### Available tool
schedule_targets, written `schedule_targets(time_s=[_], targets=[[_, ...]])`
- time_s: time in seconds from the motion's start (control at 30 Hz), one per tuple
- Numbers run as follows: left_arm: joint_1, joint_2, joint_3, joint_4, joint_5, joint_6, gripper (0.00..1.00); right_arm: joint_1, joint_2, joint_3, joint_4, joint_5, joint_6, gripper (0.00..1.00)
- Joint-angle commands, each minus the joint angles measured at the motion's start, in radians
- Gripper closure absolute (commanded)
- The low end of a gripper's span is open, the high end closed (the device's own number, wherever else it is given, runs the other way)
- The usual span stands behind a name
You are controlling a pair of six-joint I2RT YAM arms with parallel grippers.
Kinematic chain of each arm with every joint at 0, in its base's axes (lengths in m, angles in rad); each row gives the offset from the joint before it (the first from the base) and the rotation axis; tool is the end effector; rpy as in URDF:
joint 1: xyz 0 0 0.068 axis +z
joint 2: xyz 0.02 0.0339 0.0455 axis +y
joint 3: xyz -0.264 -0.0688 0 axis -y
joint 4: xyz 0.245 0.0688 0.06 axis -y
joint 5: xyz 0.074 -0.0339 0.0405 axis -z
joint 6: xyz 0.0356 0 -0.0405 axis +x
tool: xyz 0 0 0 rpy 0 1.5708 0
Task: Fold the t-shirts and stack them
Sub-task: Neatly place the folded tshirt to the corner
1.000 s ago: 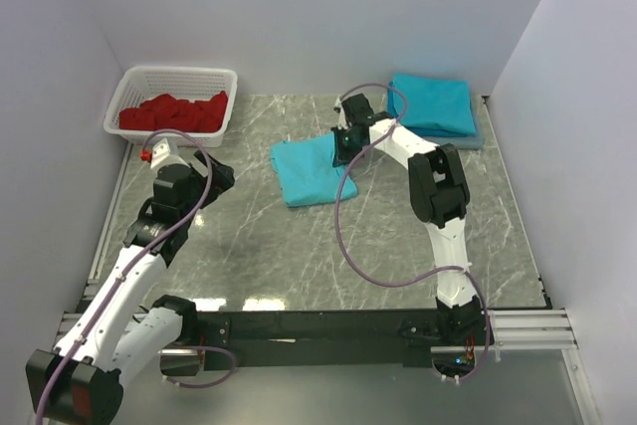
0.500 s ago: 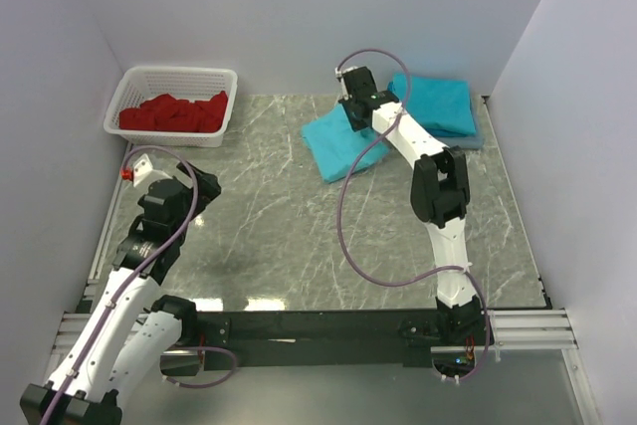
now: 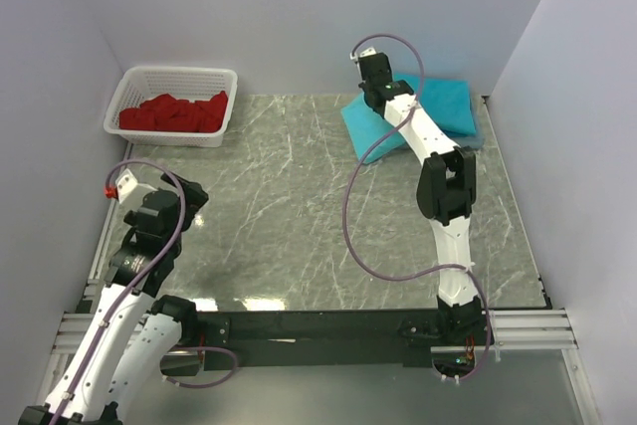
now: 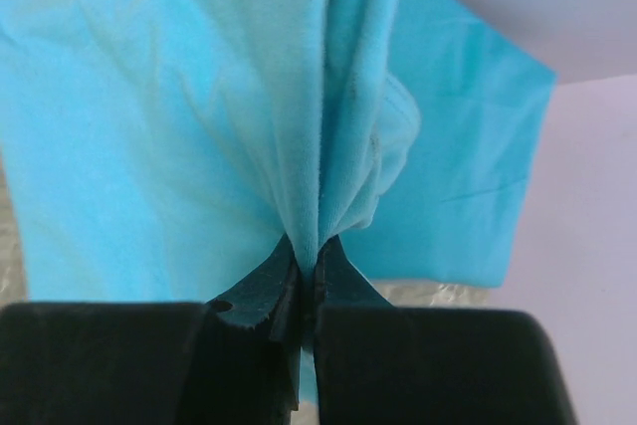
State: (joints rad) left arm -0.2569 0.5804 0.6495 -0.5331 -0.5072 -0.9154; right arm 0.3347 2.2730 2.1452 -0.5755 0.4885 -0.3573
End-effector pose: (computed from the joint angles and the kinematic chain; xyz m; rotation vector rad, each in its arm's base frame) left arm 0.1335 -0.0172 0.2880 -0.9288 1.7497 -0.2461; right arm 0.4981 0.1556 0.2751 -0.5122 2.1772 -0.5653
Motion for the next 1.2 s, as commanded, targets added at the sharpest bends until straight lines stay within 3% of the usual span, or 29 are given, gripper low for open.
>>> schedule_targets(time_s=[0.0, 0.4, 1.17], targets=[[-0.002, -0.022, 0.024, -0.033, -0.066, -0.022, 0.01, -0.04, -0.058, 0.082, 0.088, 0.048, -0.023, 1.0], [-0.002, -0.051, 0.047, -0.085, -0.16, -0.04, 0.01, -0.095, -0.109, 0.14, 0.086, -0.042, -0.003, 1.0], [-0.002, -0.111, 0.039, -0.096, -0.192, -0.071, 0.01, -0.123, -0.224, 0.223, 0.085, -0.159, 0.009, 1.0]])
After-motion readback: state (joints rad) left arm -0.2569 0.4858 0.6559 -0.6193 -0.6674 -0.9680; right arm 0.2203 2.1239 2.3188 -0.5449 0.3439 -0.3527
